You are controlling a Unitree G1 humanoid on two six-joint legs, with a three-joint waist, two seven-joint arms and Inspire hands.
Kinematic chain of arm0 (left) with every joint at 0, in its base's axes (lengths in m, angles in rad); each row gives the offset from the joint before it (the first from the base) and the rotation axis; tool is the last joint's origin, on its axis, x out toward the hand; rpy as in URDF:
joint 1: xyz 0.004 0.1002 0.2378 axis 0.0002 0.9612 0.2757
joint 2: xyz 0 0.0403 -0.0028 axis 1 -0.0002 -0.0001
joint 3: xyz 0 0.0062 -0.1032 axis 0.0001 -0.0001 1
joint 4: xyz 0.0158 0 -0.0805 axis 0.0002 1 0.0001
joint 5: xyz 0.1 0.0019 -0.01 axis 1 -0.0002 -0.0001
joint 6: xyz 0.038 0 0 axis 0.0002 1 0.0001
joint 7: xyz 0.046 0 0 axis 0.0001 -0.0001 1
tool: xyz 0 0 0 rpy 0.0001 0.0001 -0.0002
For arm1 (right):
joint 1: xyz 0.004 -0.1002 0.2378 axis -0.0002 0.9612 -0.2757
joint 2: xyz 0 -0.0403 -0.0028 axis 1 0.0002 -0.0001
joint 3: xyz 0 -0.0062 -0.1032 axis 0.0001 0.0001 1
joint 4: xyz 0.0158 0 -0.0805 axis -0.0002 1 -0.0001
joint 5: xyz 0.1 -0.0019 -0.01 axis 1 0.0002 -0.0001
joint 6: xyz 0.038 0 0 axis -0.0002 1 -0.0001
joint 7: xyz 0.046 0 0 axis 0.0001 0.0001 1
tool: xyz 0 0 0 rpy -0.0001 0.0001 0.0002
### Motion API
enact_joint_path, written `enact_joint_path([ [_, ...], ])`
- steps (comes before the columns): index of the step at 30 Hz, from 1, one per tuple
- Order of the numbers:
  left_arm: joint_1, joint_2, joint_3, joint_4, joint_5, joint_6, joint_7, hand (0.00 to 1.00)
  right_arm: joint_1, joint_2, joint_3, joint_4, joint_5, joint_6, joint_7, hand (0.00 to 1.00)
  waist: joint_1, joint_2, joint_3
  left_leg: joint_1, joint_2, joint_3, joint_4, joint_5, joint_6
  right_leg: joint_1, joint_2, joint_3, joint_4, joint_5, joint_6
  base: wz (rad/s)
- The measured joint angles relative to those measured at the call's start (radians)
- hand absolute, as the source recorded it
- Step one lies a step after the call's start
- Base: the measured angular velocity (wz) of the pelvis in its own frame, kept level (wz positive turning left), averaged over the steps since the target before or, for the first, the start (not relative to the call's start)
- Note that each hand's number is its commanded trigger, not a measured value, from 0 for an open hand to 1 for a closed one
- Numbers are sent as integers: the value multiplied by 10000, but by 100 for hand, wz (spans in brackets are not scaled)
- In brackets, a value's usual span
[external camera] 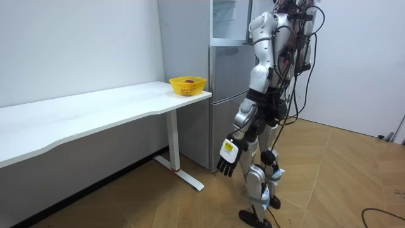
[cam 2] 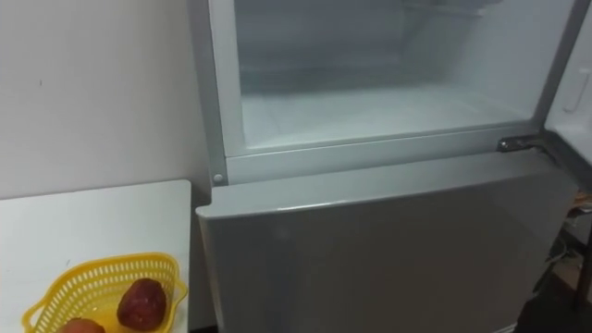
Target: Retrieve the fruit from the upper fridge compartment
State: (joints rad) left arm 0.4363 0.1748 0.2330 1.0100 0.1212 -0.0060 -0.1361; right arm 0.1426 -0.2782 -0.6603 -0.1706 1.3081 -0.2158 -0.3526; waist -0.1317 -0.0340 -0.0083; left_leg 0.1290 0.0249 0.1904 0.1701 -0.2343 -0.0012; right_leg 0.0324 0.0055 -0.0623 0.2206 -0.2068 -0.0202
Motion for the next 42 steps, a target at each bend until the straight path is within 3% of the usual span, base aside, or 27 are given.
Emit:
enact_joint_path([
  [16, 1, -6, -26, 72, -103, -1, -44, 0, -63, -12, 62, -118, -13, 1, 278, 0, 65, 5, 1, 51, 1, -9, -1, 0, 0, 72, -11, -60, 107, 3, -3, 1],
  [25, -11, -60, -32, 252, -91, -3, -47, 0, -282, -30, 155, -169, -1552, 192, 489, 0, 289, -16, 40, 136, -3, -14, -6, 0, 1, 27, -10, -16, 197, -5, -3, -1],
  [34, -157, -97, -293, 838, 31, -30, -318, 0, -551, -39, 1234, -740, -3459, 63, 497, 0, 588, -31, 84, 176, 5, -19, -16, 2, 4, 10, 23, 43, 232, 9, -16, -3],
  [37, -158, -97, -293, 918, 40, -33, -348, 0, -677, -50, 1499, -796, -3858, 76, 551, 0, 680, -109, 122, 172, 8, -23, -14, 2, 4, 16, 26, 31, 216, 12, -19, 0],
  [42, -163, -95, -293, 903, 49, -24, -482, 0, -780, -74, 1840, -916, -4124, 251, 814, 0, 981, -243, 115, 110, 2, -66, -14, 2, 4, 30, -2, -77, 131, 18, -16, 4],
])
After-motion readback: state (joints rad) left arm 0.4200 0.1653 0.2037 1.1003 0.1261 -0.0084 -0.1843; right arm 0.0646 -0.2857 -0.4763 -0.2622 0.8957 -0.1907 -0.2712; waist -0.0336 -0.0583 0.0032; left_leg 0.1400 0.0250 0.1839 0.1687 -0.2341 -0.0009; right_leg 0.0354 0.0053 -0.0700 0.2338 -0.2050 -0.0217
